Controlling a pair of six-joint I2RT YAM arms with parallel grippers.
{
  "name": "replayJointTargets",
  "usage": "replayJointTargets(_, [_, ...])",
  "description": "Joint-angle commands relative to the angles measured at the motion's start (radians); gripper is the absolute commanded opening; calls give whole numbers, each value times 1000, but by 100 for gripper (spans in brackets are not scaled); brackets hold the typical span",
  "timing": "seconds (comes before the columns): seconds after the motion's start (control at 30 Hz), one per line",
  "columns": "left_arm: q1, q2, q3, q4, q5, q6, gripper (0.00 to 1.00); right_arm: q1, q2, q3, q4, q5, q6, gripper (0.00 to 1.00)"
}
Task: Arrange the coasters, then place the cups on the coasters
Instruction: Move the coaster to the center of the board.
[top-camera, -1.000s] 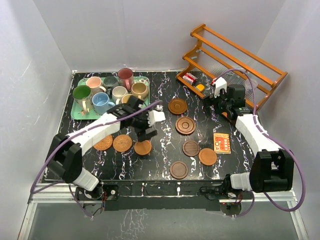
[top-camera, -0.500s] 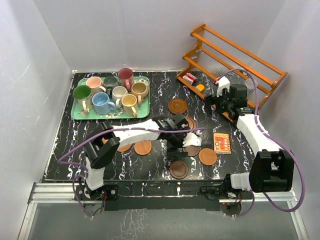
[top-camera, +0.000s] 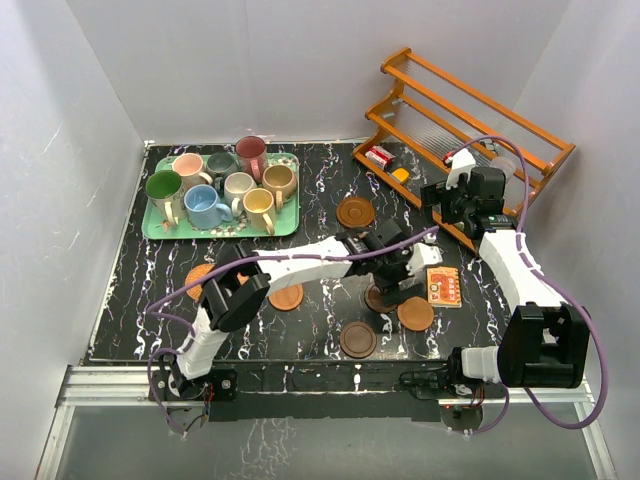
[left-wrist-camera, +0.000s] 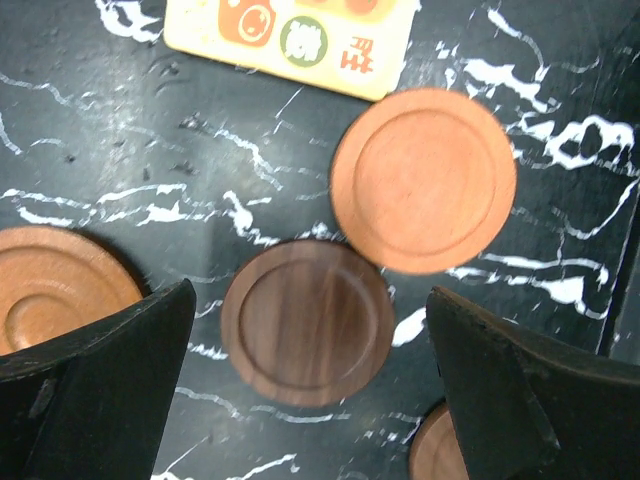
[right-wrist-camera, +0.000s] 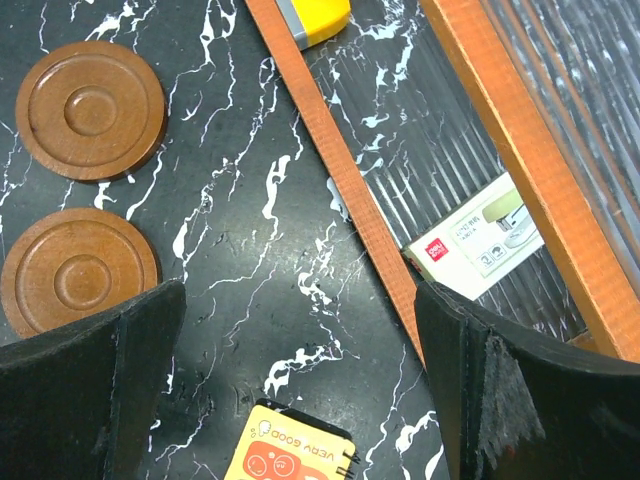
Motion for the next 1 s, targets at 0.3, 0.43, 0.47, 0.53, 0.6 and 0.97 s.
replayJointTargets(0.3, [-92,128,107,27,-133,-113,99,-27,-31,30,54,-1,28,98])
replayJointTargets(0.43, [-96,129,78,10,-127,-77,99,-37,-34,28,54,-7,30,98])
replayJointTargets(0.47, [-97,127,69,2,-124,-65,99,-39,-35,28,54,-10,30,98])
replayJointTargets(0.53, [-97,123,54,-20,-117,-36,99,-41,-34,29,54,-12,30,98])
replayJointTargets(0.6, [-96,112,33,-47,-125,-12,99,-43,-29,29,54,-13,31,98])
replayJointTargets(0.97, [-94,-24,-137,-176,-147,132,99,-42,0,37,33,-69,24,98])
